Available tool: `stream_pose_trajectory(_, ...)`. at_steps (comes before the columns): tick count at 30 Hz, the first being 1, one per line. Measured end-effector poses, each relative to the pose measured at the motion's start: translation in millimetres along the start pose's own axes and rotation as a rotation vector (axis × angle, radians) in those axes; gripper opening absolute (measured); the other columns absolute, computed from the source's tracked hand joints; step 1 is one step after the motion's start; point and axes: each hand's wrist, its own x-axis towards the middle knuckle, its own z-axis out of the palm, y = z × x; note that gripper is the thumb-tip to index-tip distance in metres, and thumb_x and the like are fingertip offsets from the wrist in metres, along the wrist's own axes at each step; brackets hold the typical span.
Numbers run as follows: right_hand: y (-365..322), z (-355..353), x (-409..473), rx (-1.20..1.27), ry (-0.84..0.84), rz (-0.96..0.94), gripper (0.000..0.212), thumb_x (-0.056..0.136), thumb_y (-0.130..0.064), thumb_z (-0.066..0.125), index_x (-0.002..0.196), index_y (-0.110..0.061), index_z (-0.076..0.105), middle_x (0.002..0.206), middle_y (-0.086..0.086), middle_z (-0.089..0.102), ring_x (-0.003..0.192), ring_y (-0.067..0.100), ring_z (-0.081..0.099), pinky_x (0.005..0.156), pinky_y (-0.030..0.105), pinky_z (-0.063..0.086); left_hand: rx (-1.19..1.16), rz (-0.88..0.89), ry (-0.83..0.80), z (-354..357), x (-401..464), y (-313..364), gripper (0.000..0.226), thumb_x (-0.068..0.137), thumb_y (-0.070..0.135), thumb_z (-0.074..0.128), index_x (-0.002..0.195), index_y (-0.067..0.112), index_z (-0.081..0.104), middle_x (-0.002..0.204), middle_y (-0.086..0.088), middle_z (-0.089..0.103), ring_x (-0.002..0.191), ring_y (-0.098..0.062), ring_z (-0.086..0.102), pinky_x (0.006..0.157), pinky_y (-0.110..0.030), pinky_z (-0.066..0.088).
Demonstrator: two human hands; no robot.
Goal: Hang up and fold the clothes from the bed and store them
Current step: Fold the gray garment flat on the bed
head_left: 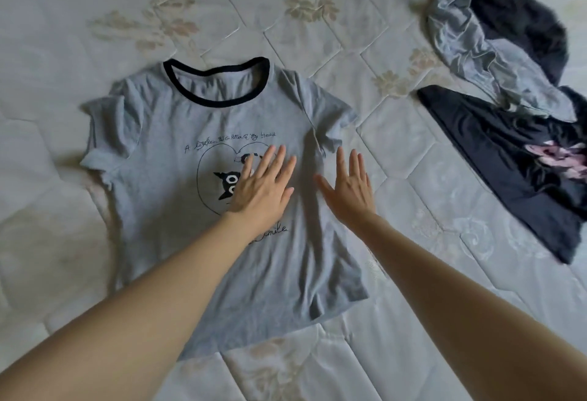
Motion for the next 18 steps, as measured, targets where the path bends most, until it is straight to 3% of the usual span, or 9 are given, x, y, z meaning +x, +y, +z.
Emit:
stream_pose_trajectory(2, 1, -6, 22, 0.083, 0.007, 0.018, 0.074, 0.102, -0.054, 0.032, 0.157, -0.02, -0.004, 0.165, 0.01, -0.005, 0.152, 0.021, -0.008, 0.123, 0.038, 0.003, -0.031, -0.008, 0.005, 0, 24, 11, 0.062, 0.103, 0.038, 0.034, 0.156, 0.017, 0.01, 0.164, -0.006, 0.003, 0.151, -0.022, -0.001, 0.12, -0.046, -0.001)
stream_pose_trajectory(5, 3, -13, 52, 0.158, 0.049, 0.024, 0.066, 0.105, -0.039, 0.032, 0.157, -0.013, 0.003, 0.165, 0.009, 0.004, 0.152, 0.023, -0.004, 0.122, 0.038, 0.009, -0.054, 0.002, 0.04, 5, 55, 26, 0.06, 0.103, 0.034, 0.037, 0.155, 0.013, 0.018, 0.163, -0.008, 0.011, 0.151, -0.025, 0.005, 0.12, -0.048, 0.004)
stream_pose_trajectory(8, 5, -14, 71, 0.213, 0.112, 0.036, 0.052, 0.103, -0.034, 0.04, 0.148, -0.008, 0.033, 0.155, 0.011, 0.031, 0.147, 0.025, 0.019, 0.114, 0.036, 0.023, -0.001, -0.025, 0.051, 10, 79, 38, 0.055, 0.102, 0.024, 0.037, 0.154, 0.01, 0.022, 0.161, -0.01, 0.023, 0.149, -0.026, 0.018, 0.117, -0.045, 0.018)
stream_pose_trajectory(10, 6, -11, 77, 0.25, 0.172, 0.055, 0.04, 0.1, -0.035, 0.048, 0.127, -0.008, 0.057, 0.137, 0.01, 0.049, 0.132, 0.027, 0.038, 0.104, 0.032, 0.032, 0.012, -0.02, 0.023, 11, 94, 44, 0.06, 0.097, 0.013, 0.038, 0.154, 0.008, 0.02, 0.157, -0.011, 0.029, 0.144, -0.027, 0.026, 0.115, -0.041, 0.026)
stream_pose_trajectory(12, 7, -5, 83, 0.321, 0.209, 0.084, 0.034, 0.098, -0.033, 0.054, 0.111, -0.005, 0.068, 0.123, 0.011, 0.056, 0.12, 0.027, 0.046, 0.099, 0.03, 0.034, -0.02, -0.014, 0.007, 13, 107, 47, 0.064, 0.092, 0.008, 0.045, 0.152, 0.005, 0.023, 0.149, -0.011, 0.04, 0.135, -0.027, 0.038, 0.109, -0.04, 0.034)
stream_pose_trajectory(16, 8, 0, 93, 0.627, 0.164, 0.27, 0.027, 0.093, -0.03, 0.059, 0.088, -0.005, 0.07, 0.094, 0.011, 0.066, 0.09, 0.025, 0.061, 0.07, 0.03, 0.041, -0.041, 0.03, 0.05, 28, 123, 47, 0.066, 0.078, 0.007, 0.073, 0.138, -0.004, 0.047, 0.129, -0.017, 0.061, 0.117, -0.032, 0.057, 0.094, -0.042, 0.051)
stream_pose_trajectory(18, 8, -2, 88, 0.805, 0.153, 0.361, 0.021, 0.09, -0.026, 0.062, 0.079, -0.008, 0.065, 0.075, 0.004, 0.064, 0.069, 0.019, 0.059, 0.062, 0.028, 0.042, -0.026, 0.056, 0.119, 38, 125, 50, 0.056, 0.08, 0.017, 0.064, 0.129, -0.007, 0.055, 0.123, -0.021, 0.064, 0.113, -0.035, 0.061, 0.09, -0.043, 0.054)
